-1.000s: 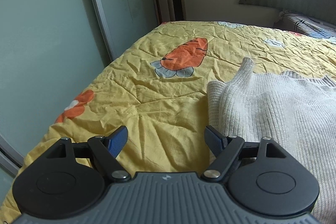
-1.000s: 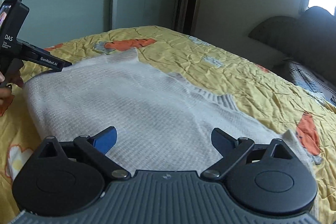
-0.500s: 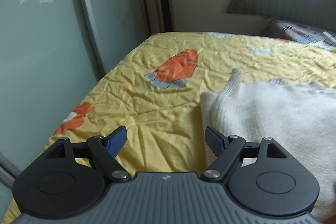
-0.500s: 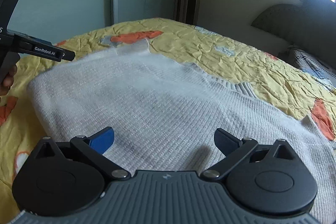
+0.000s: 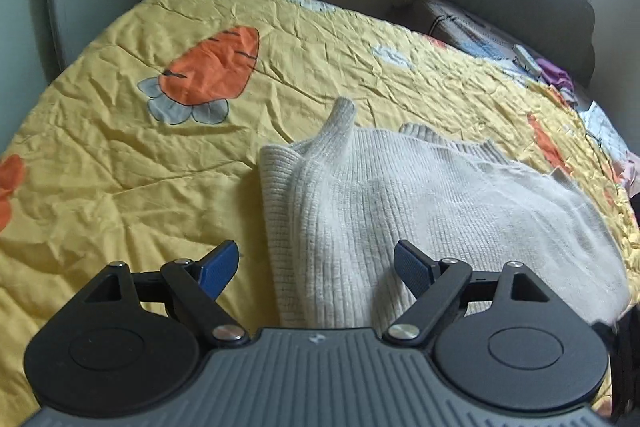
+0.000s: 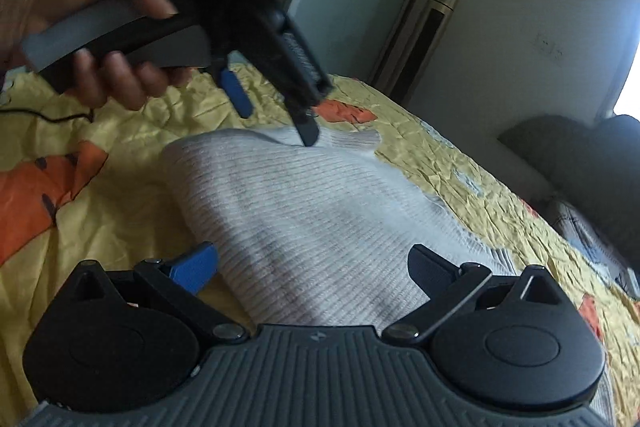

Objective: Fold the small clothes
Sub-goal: 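Close both grippers on the end of the folded sweater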

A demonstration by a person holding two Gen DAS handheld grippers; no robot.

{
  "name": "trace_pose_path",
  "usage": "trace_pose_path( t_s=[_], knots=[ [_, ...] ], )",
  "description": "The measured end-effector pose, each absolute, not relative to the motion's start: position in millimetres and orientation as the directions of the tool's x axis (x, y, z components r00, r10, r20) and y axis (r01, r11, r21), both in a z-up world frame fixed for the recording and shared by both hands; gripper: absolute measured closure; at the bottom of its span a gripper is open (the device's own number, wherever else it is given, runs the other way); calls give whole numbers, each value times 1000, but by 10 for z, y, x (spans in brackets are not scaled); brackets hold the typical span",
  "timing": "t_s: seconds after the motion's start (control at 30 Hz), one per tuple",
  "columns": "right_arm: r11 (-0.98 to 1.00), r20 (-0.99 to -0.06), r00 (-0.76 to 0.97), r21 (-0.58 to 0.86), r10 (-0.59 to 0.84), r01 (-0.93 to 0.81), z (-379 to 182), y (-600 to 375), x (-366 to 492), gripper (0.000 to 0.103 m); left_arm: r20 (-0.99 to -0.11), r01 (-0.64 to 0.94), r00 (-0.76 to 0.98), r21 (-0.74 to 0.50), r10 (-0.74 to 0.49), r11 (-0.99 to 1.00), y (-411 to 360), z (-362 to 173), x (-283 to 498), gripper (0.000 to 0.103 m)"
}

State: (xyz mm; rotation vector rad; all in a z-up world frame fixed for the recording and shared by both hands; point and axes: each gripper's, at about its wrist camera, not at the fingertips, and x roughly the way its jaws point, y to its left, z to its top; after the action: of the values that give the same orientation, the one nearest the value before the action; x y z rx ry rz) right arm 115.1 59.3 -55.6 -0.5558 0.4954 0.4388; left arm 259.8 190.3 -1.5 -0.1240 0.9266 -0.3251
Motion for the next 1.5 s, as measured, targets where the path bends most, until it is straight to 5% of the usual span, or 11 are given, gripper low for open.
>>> trace_pose_path(
  t_s=[0.23, 0.6, 0.63, 0.7, 0.77, 0.93, 1.13, 1.5],
  knots=[
    [714, -542, 826, -518, 153, -472, -803, 867, 1207, 1, -774, 232, 565, -181, -284, 956, 1655, -143, 2867, 18],
    [682, -432, 900, -639, 64, -355, -927, 1106, 1542, 3, -730, 148, 457, -501, -508, 853, 1908, -321, 3262, 7],
    [679, -443, 893, -632, 79, -373, -925, 1124, 1566, 10, -724, 137, 457, -516, -516, 846, 1924, -325, 3285, 7],
    [672, -462, 879, -616, 113, -411, -923, 1143, 1590, 23, -726, 129, 468, -507, -503, 852, 1916, -322, 3293, 15],
    [666, -482, 864, -599, 143, -445, -925, 1158, 1598, 42, -753, 135, 482, -441, -448, 887, 1852, -300, 3288, 42],
    [662, -496, 847, -572, 192, -484, -921, 1133, 1532, 66, -761, 128, 492, -416, -422, 900, 1835, -251, 3284, 79],
    [727, -486, 831, -463, 270, -507, -738, 866, 1477, 78, -755, 80, 549, -379, -358, 922, 1726, -26, 3134, 82],
    [812, -421, 853, -350, 308, -466, -349, 252, 1314, 79, -708, 44, 630, -378, -319, 925, 1291, 605, 2890, 82]
  ],
)
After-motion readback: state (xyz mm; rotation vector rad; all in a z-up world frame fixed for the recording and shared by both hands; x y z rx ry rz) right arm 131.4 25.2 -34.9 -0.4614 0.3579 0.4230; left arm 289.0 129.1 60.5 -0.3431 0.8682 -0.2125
